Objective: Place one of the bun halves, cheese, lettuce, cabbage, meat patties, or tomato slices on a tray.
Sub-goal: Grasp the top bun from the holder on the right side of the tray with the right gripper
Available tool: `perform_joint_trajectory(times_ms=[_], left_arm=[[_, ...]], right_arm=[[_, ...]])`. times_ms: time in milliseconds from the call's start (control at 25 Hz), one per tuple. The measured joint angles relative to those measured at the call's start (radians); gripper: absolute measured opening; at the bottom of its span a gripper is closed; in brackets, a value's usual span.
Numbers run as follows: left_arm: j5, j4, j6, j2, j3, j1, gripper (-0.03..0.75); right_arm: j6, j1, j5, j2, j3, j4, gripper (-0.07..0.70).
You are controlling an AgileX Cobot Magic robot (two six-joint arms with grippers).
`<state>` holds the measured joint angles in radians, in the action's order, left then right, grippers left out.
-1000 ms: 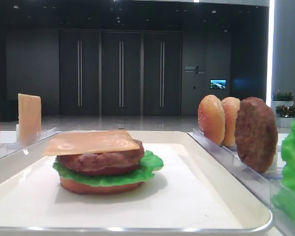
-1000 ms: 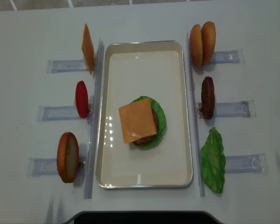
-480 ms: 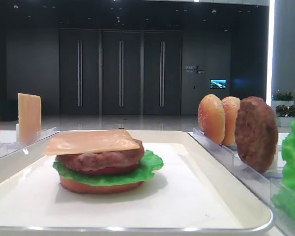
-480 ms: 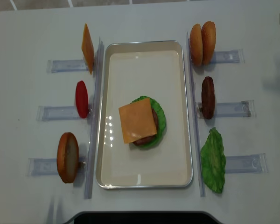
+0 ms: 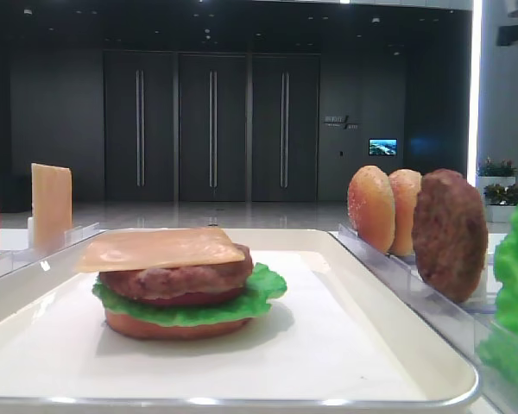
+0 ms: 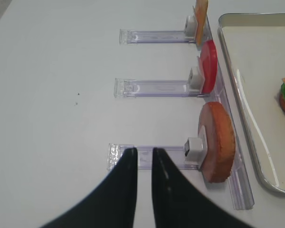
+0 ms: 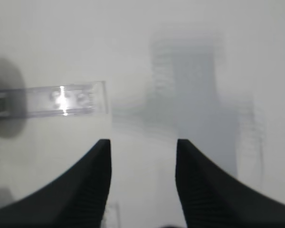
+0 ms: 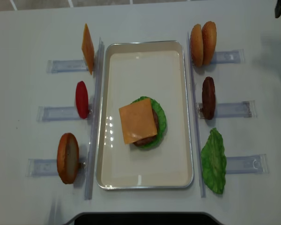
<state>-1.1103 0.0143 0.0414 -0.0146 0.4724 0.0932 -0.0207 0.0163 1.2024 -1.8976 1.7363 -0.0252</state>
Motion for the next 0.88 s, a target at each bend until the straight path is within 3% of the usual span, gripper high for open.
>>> perform_joint_trajectory(times_ms=[200,440,680,880], left_arm=[[0.000,0.000,0.000,0.000,0.000,0.000,0.076],[0.000,0.000,0.000,0.000,0.000,0.000,0.076],[0.000,0.000,0.000,0.000,0.000,0.000,0.076],[0.000,0.000,0.000,0.000,0.000,0.000,0.076]], right_arm=[[-0.121,0.235,-0.001,0.000,0.005,-0.024,0.308],[-0.246,0.436,-0.077,0.000,0.005,-0.030,0.308],[-0.290,0.470,-0.106,-0.017,0.005,-0.065,0.311],[-0.293,0.470,-0.167,-0.051,0.005,-0.108,0.390]])
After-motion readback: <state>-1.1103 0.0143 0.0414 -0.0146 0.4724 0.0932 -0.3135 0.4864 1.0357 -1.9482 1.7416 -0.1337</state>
